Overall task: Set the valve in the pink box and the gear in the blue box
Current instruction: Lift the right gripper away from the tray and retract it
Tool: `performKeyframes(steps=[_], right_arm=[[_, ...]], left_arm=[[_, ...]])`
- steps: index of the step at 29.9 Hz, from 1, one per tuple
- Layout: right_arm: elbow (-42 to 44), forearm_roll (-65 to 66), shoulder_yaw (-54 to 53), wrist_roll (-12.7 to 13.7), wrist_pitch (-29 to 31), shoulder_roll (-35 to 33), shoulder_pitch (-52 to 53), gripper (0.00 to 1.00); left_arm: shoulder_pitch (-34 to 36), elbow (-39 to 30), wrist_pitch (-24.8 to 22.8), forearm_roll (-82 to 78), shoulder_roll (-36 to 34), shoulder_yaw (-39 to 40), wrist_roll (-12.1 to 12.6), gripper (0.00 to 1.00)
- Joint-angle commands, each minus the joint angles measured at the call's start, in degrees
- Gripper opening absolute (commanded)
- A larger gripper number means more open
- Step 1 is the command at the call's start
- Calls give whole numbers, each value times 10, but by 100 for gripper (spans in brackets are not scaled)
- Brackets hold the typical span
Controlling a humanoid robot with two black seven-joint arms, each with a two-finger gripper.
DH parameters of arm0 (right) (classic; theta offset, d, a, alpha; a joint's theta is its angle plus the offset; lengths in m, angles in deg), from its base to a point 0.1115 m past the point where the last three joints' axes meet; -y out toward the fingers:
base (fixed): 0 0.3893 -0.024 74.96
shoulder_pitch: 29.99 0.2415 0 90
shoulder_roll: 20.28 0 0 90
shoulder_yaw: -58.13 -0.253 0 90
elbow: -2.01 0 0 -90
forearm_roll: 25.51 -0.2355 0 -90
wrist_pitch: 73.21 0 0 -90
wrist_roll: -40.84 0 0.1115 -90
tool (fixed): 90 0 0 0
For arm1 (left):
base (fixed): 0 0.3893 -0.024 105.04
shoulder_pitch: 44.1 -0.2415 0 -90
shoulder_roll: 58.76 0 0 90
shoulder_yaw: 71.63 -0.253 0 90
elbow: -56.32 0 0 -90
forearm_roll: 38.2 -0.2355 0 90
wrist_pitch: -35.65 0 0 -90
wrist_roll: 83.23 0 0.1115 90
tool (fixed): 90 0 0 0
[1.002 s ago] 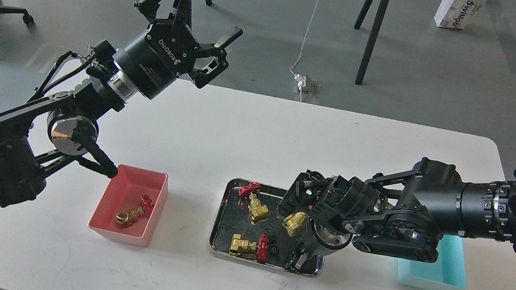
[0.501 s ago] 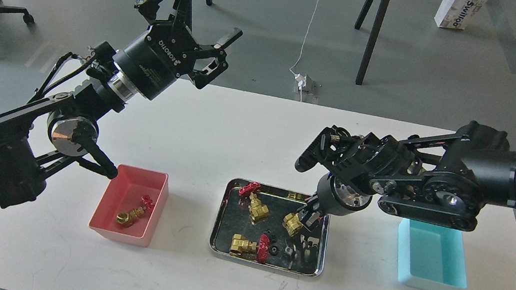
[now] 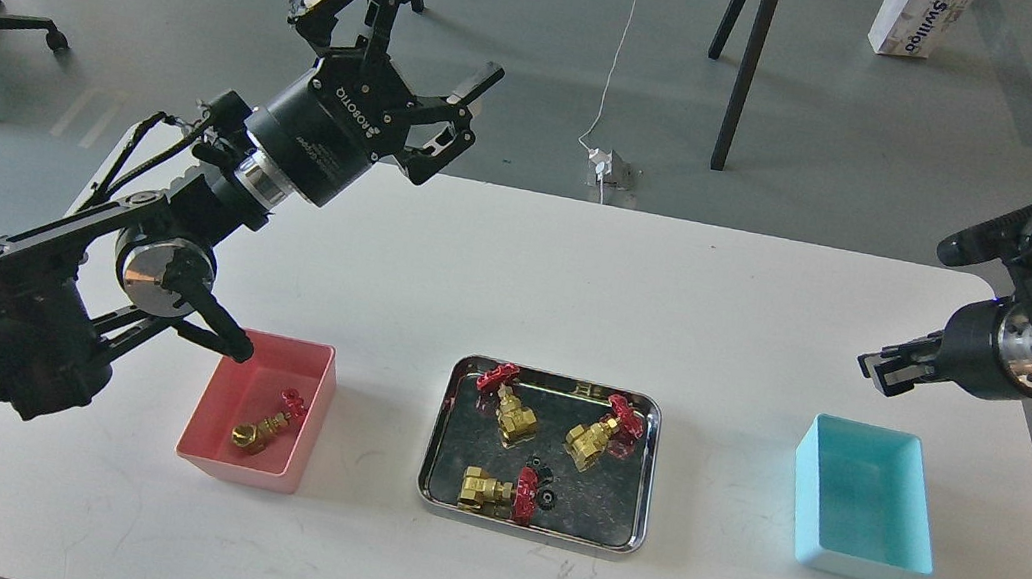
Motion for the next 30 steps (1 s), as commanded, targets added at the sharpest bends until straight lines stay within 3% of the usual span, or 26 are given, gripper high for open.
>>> performKeyframes(steps=[1, 4, 8, 9, 10, 11, 19, 22, 25, 27, 30], right_arm=[[-6, 0, -1, 0, 0, -26, -35, 20], [-5, 1, -5, 1, 0, -24, -65, 22], [-2, 1, -22, 1, 0, -16, -96, 37], [-1, 1, -27, 2, 0, -12, -101, 47], [0, -1, -33, 1, -1, -10, -106, 66], [1, -2, -41, 2, -6, -8, -110, 98], [13, -37, -130, 3, -38, -7, -126, 100], [41, -142, -192, 0, -78, 9, -127, 100], [98, -362, -263, -11, -134, 44, -138, 100], [156, -535, -312, -49, -139, 70, -150, 100], [261, -761, -362, -134, -108, 107, -180, 100]], left_arm=[[0, 0, 0, -1, 6, 0, 0, 86], [0, 1, 0, -1, 7, -1, 0, 86], [1, 1, 0, -1, 7, 0, 0, 86], [1, 1, 0, -1, 7, 0, 0, 86], [1, 1, 0, -1, 7, 0, 0, 86], [1, 1, 0, -1, 7, 0, 0, 86], [1, 25, 0, -1, 7, -4, 0, 86], [11, 53, 0, -1, 6, 1, 0, 86], [52, 96, 0, -1, 7, -1, 0, 86], [84, 131, 0, 0, 7, -3, 0, 86], [125, 182, 0, 2, 11, -4, 0, 86]])
